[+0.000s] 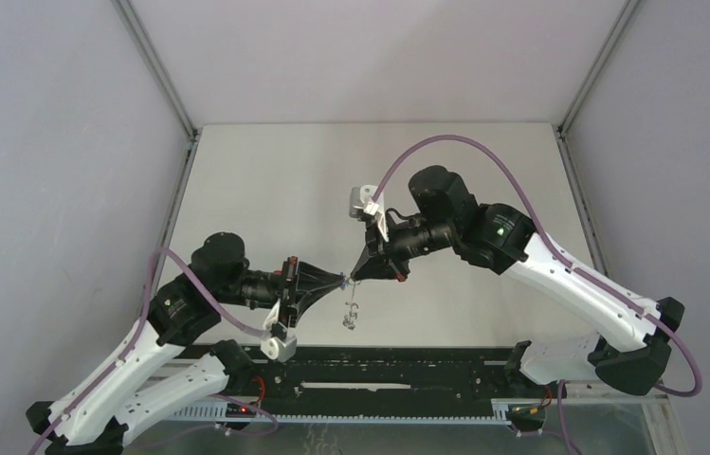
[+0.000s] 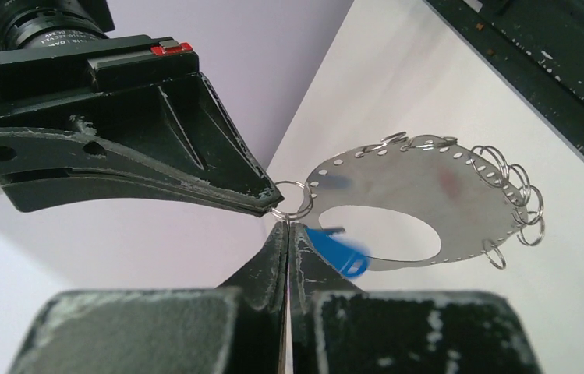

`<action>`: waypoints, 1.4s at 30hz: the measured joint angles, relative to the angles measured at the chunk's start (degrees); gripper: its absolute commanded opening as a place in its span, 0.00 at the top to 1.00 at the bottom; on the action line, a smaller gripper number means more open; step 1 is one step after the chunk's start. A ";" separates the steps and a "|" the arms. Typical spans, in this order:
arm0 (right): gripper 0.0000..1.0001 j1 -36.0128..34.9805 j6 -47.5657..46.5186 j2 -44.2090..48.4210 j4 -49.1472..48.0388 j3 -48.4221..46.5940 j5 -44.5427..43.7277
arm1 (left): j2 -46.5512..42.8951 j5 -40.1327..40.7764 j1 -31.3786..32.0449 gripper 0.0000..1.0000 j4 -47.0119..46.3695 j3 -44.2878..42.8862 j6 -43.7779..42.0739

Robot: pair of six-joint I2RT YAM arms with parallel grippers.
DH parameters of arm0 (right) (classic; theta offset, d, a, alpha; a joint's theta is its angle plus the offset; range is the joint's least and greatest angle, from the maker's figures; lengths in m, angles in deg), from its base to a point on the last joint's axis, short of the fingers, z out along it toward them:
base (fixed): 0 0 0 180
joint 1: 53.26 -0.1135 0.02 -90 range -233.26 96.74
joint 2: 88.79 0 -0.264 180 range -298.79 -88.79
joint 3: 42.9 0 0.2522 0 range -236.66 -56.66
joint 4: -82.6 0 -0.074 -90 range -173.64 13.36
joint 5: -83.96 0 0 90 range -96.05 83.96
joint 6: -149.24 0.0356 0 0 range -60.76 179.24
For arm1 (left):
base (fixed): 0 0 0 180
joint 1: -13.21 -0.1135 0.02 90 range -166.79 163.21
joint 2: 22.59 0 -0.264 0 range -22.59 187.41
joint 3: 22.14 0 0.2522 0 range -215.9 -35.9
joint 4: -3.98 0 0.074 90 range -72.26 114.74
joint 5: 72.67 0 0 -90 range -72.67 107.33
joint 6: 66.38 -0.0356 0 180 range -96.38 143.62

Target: Put the keys on the keyring

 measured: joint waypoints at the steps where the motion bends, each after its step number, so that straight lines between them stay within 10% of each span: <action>1: 1.00 0.22 0.72 0.70 -1.16 1.07 -0.04 | -0.15 0.39 0.24 1.00 -0.35 0.28 -0.26; 21: 1.00 4.15 15.34 15.17 -31.32 21.73 -0.22 | -1.03 2.69 2.32 0.85 -2.75 1.55 0.81; 32: 1.00 4.17 17.20 19.85 -46.93 31.21 0.79 | -2.80 4.52 2.38 0.50 -9.18 0.85 22.01; 42: 1.00 2.91 14.25 19.87 -51.39 32.35 1.88 | 1.05 5.64 2.45 0.60 -17.73 -4.52 43.85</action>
